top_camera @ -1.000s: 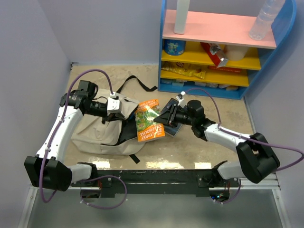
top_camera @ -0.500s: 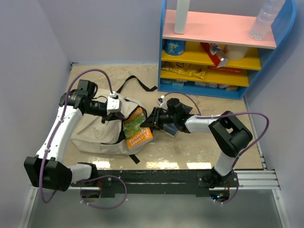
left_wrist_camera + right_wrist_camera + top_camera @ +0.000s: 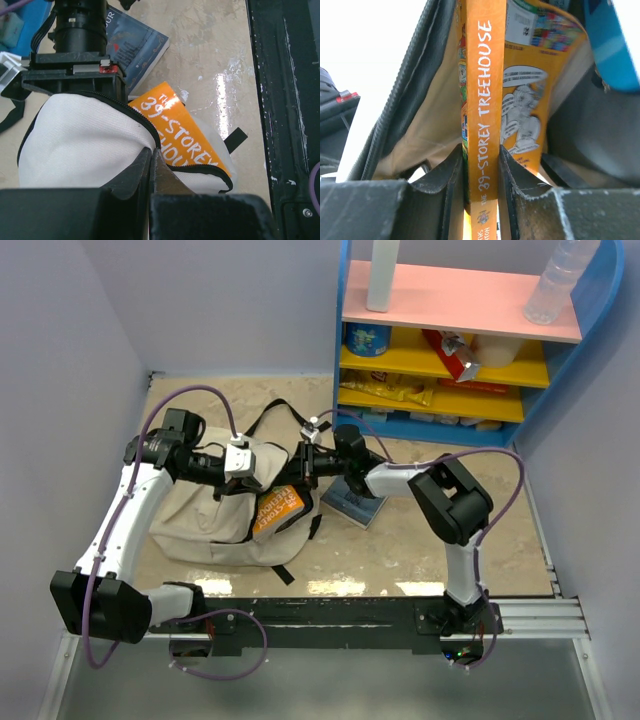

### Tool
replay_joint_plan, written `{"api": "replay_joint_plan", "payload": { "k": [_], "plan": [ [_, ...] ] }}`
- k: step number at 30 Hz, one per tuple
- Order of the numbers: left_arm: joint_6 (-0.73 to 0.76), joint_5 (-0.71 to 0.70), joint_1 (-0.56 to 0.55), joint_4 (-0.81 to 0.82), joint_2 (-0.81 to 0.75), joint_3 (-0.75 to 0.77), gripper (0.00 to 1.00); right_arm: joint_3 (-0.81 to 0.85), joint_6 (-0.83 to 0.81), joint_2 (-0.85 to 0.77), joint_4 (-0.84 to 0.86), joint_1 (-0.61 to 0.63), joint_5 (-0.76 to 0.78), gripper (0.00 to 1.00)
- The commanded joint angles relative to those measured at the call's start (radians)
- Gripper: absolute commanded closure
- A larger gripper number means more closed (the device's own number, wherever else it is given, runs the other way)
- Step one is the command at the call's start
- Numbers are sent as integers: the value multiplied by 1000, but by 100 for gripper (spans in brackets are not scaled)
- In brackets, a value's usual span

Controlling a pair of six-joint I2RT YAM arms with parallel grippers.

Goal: Pack the student bag
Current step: Place the book in the student bag.

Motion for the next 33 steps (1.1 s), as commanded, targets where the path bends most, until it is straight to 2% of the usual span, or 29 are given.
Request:
{"api": "replay_joint_plan", "payload": {
  "k": [1,5,8,9,10,12,13,14,17,21,23,24,26,30,33],
  "plan": [
    [29,100,3,-3,-29,35,100,126,203,91,350,9,-10,100],
    [32,92,3,-9,-35,30,100,232,194,131,321,9,57,100],
    [32,92,3,-9,-37,27,100,310,59,130,133,21,160,100],
    [30,94,3,-11,-38,29,100,331,2,123,-50,23,224,100],
    [30,94,3,-14,-38,29,100,345,-100,88,-132,23,273,100],
    [33,92,3,-17,-43,29,100,342,-200,32,-299,23,362,100],
    [38,91,3,-17,-46,23,100,327,-252,-28,-331,23,463,100],
    [40,89,3,-16,-49,18,100,285,-265,-56,-340,23,485,100],
    [38,86,3,-2,-48,7,100,185,-216,-120,-279,15,515,100],
    [40,106,3,-9,-34,26,100,59,30,-95,120,0,423,100],
    [84,109,3,-63,-35,43,100,31,161,-68,225,-2,366,100],
    [140,115,3,-84,-34,46,100,13,204,-49,361,0,361,100],
    [191,120,3,-147,-37,50,100,-44,317,-36,484,3,361,100],
    [204,123,1,-146,-48,38,100,-165,394,-68,708,12,471,100],
    [199,130,3,-148,-35,41,100,-276,439,-99,807,26,591,100]
  ]
}}
